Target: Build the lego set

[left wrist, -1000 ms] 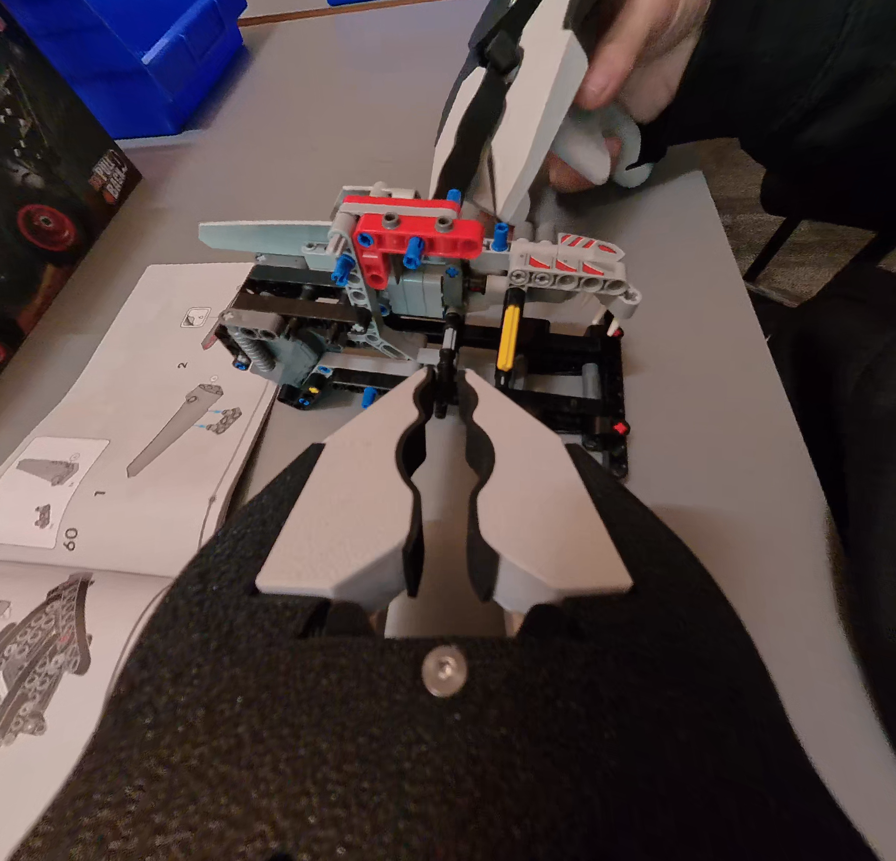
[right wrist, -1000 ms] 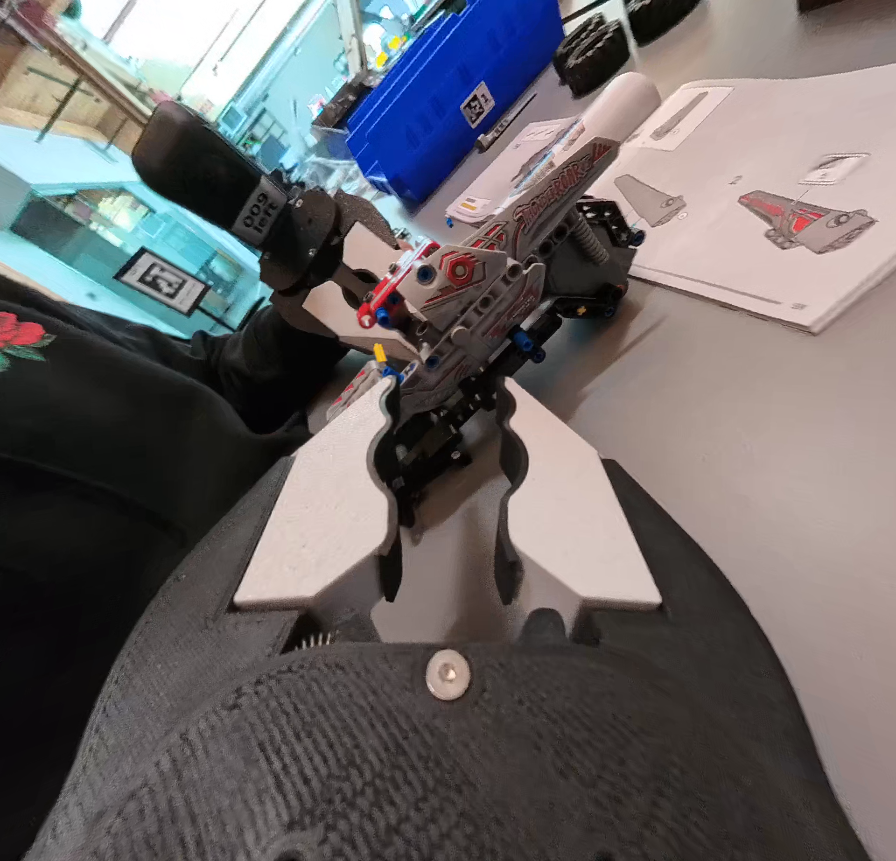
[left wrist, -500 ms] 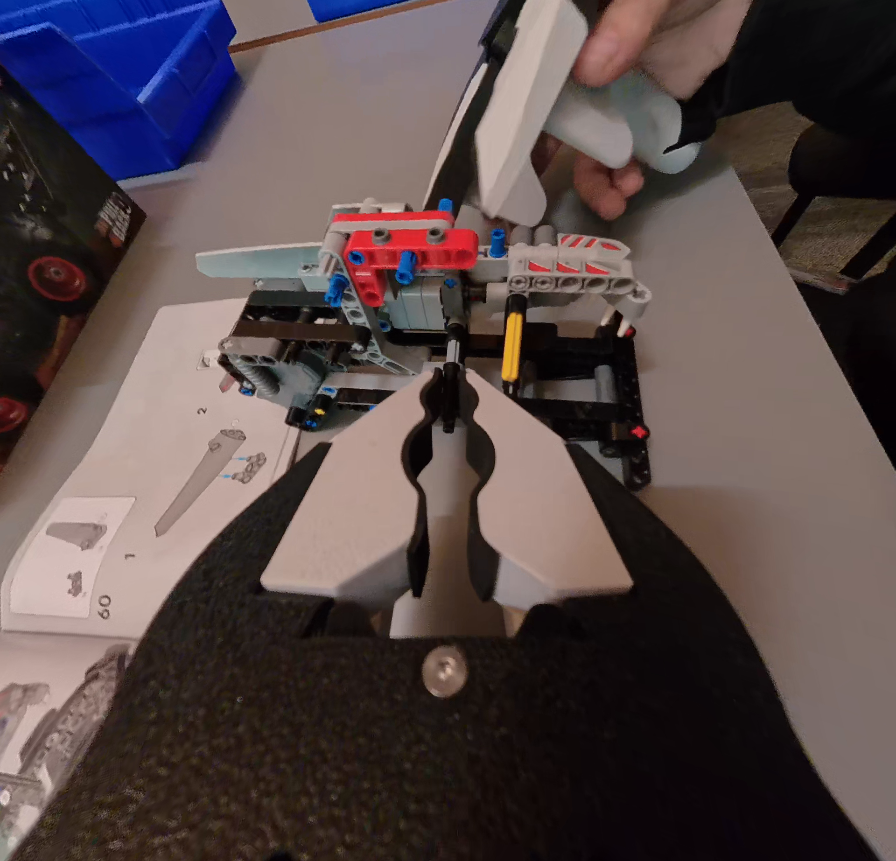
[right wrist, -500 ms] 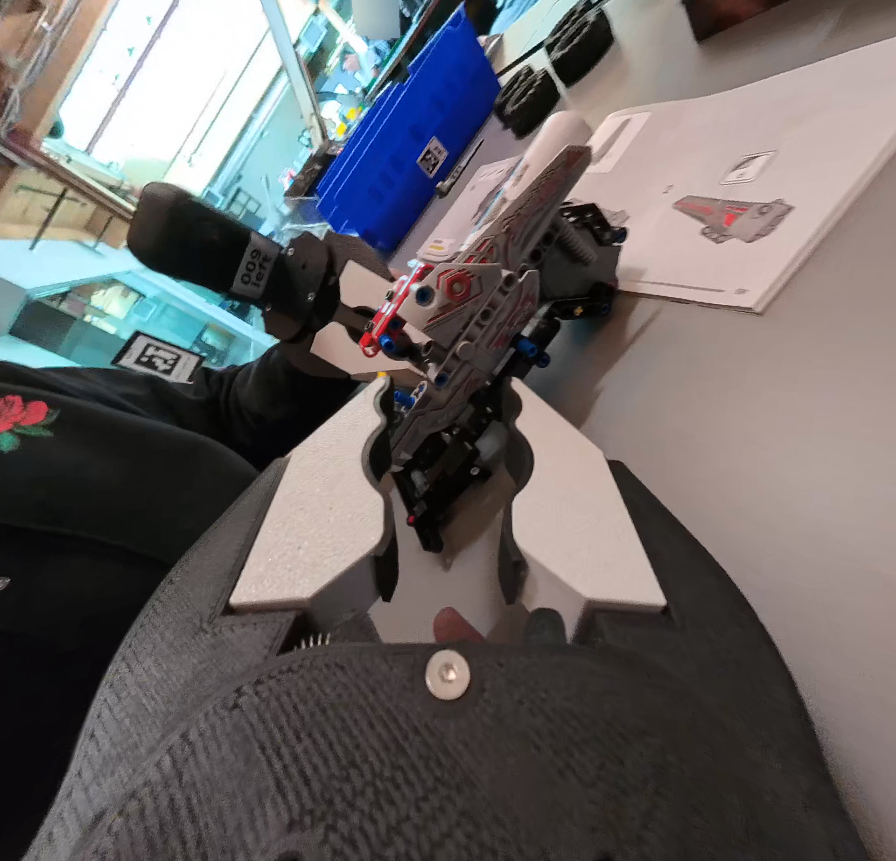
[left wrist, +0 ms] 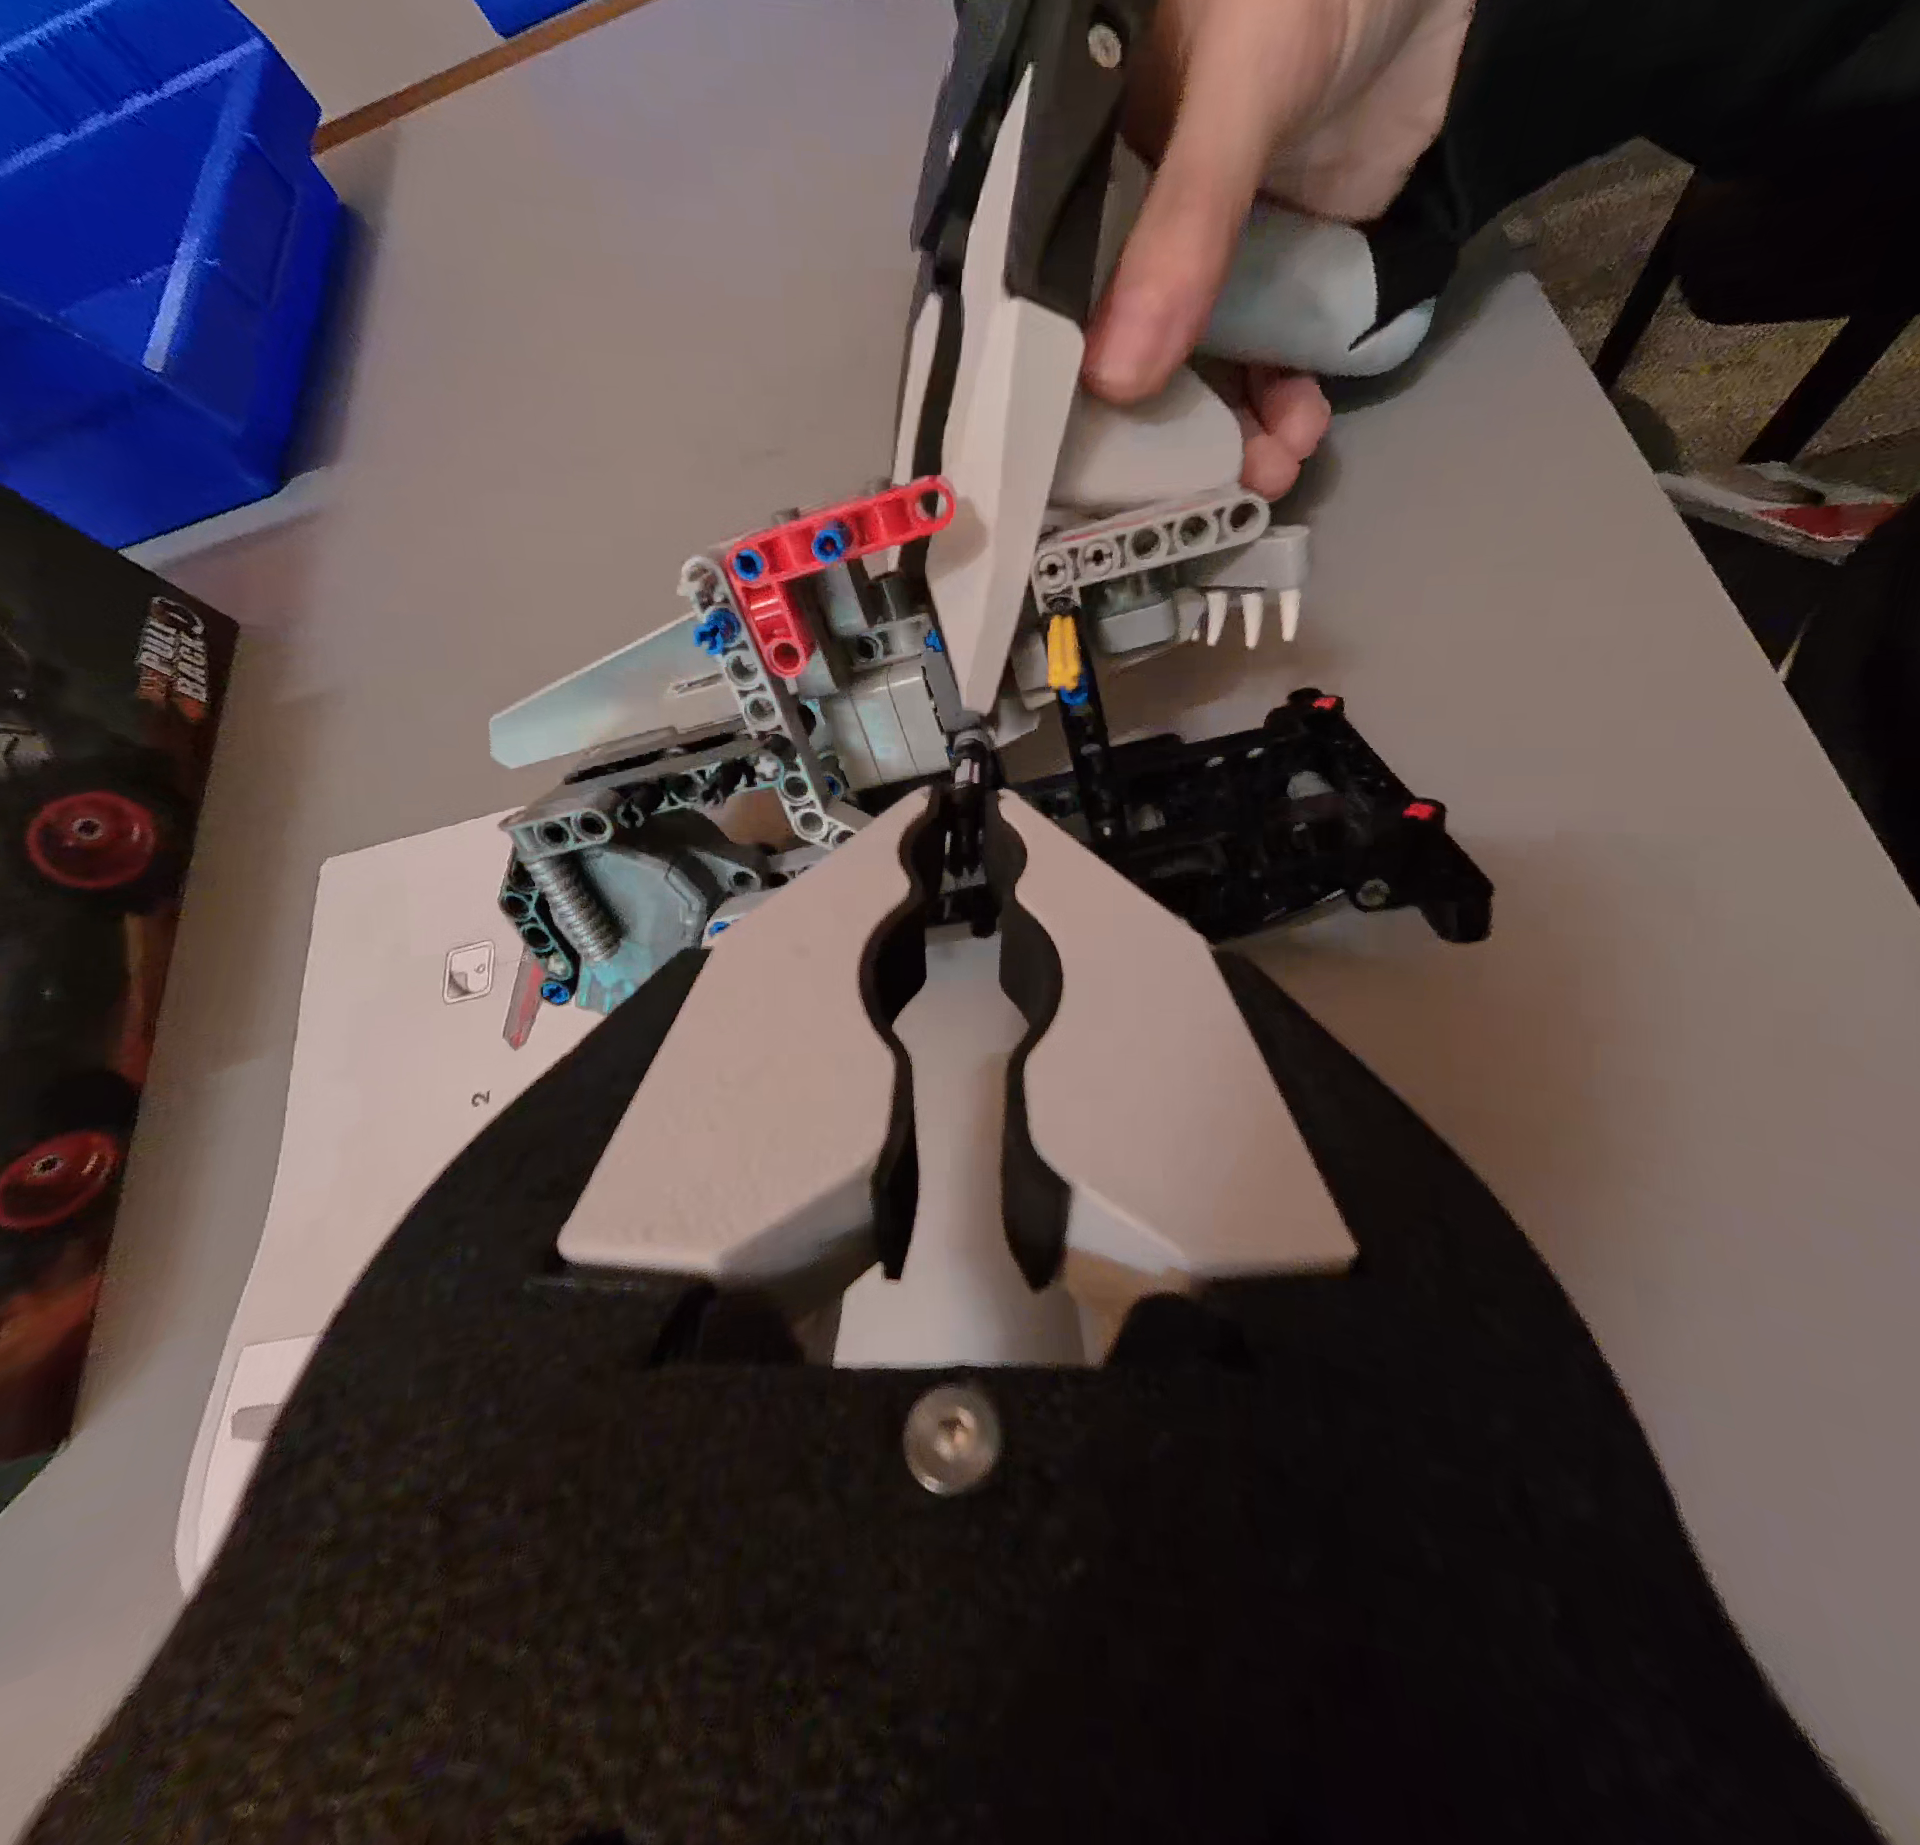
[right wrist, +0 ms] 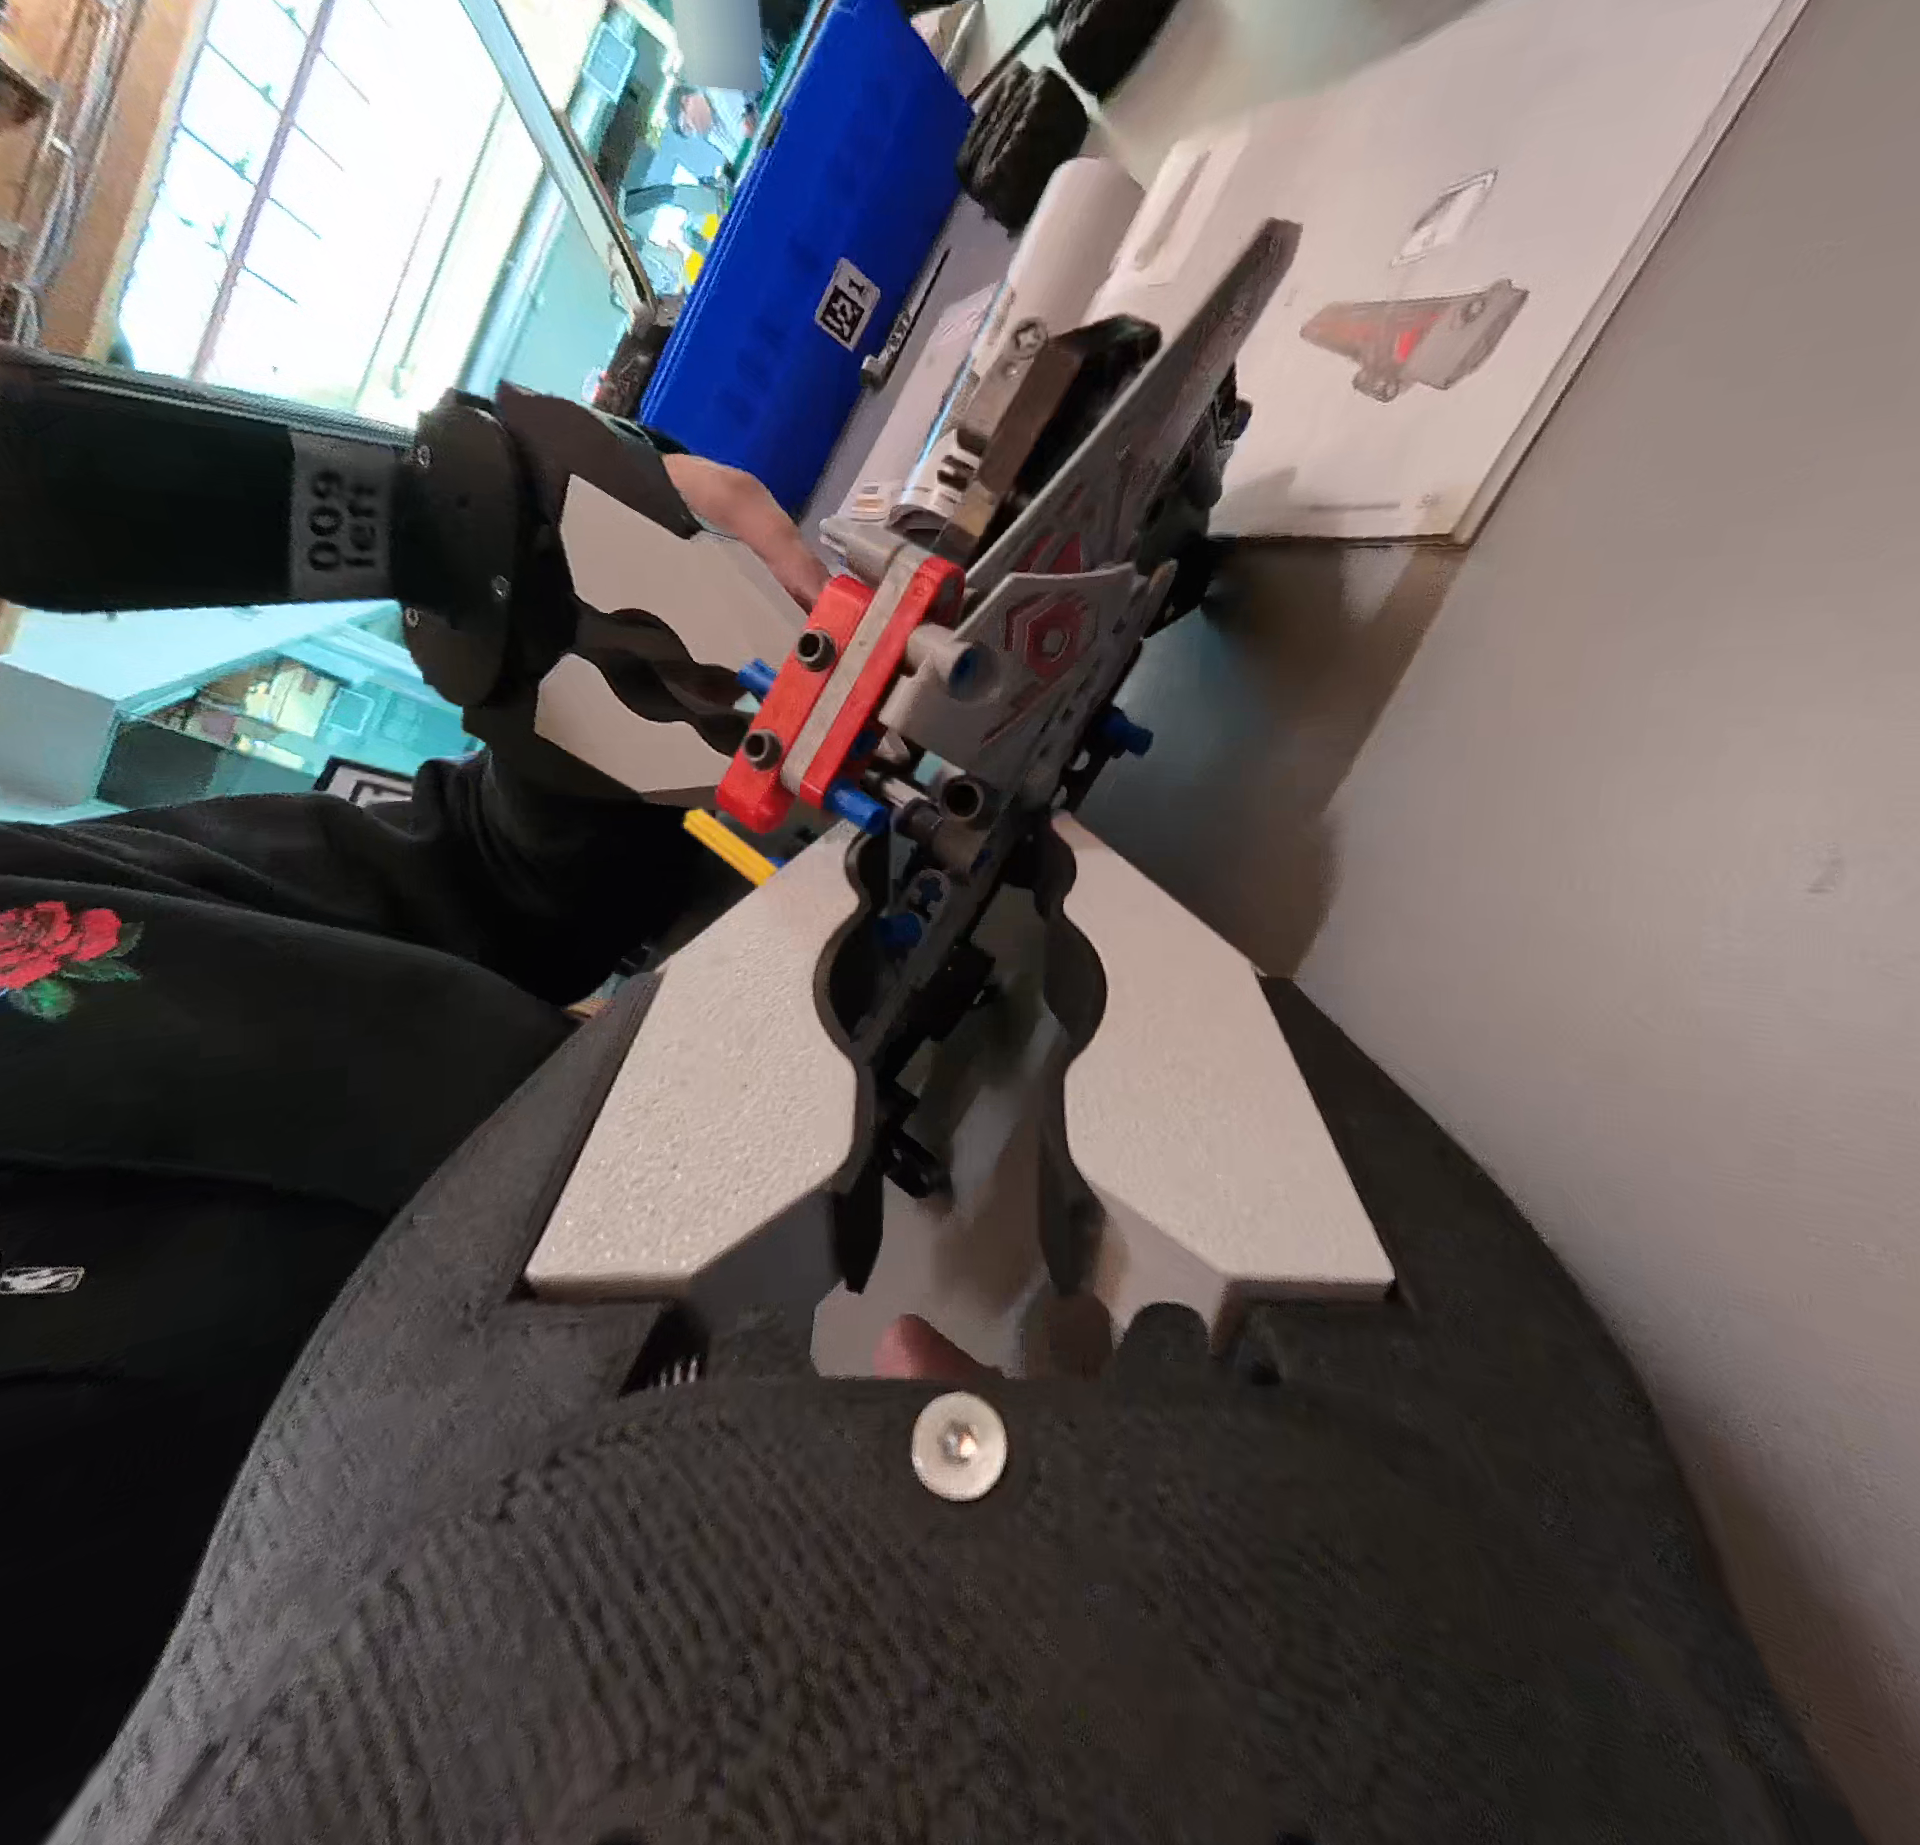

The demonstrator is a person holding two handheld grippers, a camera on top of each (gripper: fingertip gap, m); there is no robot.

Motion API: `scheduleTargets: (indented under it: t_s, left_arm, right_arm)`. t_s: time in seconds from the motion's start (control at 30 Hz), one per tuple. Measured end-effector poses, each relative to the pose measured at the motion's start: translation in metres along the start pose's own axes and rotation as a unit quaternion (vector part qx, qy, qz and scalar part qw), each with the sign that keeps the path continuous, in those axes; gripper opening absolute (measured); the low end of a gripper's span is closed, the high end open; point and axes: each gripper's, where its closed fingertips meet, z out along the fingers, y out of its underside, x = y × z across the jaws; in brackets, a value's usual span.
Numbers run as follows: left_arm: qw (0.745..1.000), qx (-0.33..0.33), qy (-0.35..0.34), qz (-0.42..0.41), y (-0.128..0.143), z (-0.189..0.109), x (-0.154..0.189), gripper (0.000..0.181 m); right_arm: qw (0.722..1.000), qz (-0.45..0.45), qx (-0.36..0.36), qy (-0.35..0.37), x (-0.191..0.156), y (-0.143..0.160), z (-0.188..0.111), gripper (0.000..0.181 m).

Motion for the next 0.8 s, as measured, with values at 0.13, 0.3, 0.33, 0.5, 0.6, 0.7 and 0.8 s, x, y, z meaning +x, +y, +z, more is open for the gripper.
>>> scheduleTargets:
  t_s: [0.13,0.3,0.33,0.5,0.6,0.7,0.8]
  left_arm:
    - [1.0,-0.014,-0.006,-0.014,0.0,0.001,-0.001,0.004]
    - [0.999,-0.038,-0.032,-0.003,0.005,-0.003,-0.007,0.004]
    - [0.999,-0.038,-0.034,-0.006,0.006,-0.004,-0.007,0.004]
    - [0.999,-0.035,-0.032,-0.018,0.008,-0.004,-0.011,0.004]
    - [0.998,-0.041,-0.037,-0.014,0.008,-0.003,-0.015,0.004]
    - [0.998,-0.047,-0.044,-0.009,0.008,-0.001,-0.018,0.004]
    - [0.998,-0.046,-0.048,-0.007,0.009,-0.001,-0.02,0.004]
  right_arm:
    - [1.0,-0.002,-0.001,-0.004,0.003,-0.001,0.001,0.023]
    - [1.0,0.014,0.019,-0.006,0.003,-0.006,0.007,0.024]
    - [1.0,0.013,0.023,-0.001,0.003,-0.007,0.008,0.024]
    - [0.999,0.026,0.038,0.001,0.004,-0.011,0.009,0.025]
    - [0.998,0.046,0.05,0.009,0.008,-0.021,0.008,0.026]
    - [0.998,0.026,0.041,0.035,0.011,-0.023,0.007,0.026]
    - [0.998,0.03,0.049,0.03,0.012,-0.025,0.007,0.025]
